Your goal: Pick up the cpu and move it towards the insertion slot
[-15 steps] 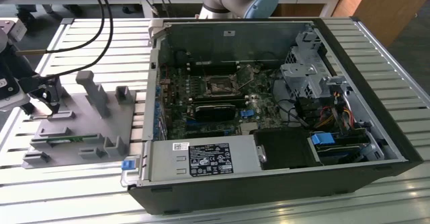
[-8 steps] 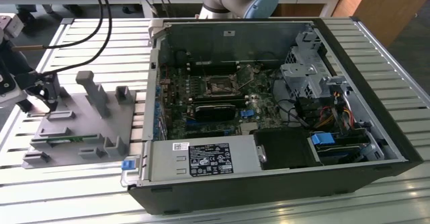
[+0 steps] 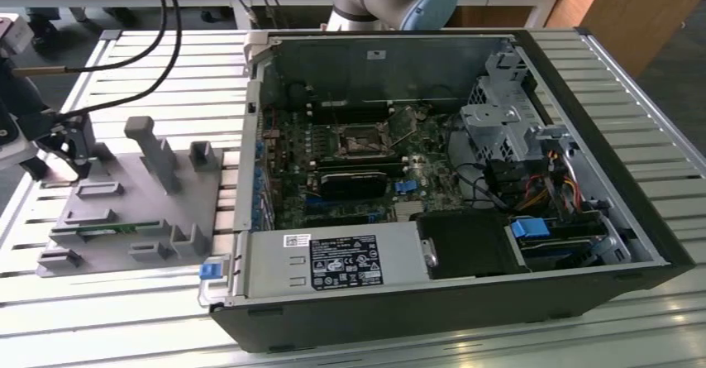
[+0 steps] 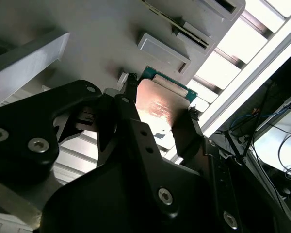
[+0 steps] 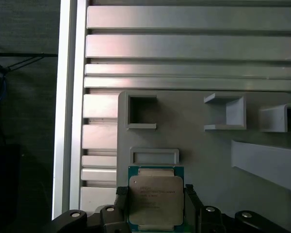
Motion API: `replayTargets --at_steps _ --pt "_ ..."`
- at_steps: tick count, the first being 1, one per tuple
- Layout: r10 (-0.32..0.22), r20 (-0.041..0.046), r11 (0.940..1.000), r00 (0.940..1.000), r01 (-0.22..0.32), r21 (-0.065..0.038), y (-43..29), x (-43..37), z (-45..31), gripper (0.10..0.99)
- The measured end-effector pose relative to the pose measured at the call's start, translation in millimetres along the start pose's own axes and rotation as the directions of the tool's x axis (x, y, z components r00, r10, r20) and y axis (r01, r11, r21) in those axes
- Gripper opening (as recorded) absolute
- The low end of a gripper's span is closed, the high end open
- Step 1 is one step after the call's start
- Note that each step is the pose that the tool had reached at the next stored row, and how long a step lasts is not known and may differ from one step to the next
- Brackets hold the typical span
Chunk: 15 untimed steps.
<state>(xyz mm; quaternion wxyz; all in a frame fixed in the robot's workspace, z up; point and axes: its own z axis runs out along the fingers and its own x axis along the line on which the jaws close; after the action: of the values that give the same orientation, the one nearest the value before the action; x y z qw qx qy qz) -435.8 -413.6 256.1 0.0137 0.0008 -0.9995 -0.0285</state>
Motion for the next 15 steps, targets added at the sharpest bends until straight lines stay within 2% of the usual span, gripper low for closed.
replayTargets --at_steps 15 --pt "0.0 0.0 1.0 1.0 0.0 0.0 0.6 0.3 -10.2 0.541"
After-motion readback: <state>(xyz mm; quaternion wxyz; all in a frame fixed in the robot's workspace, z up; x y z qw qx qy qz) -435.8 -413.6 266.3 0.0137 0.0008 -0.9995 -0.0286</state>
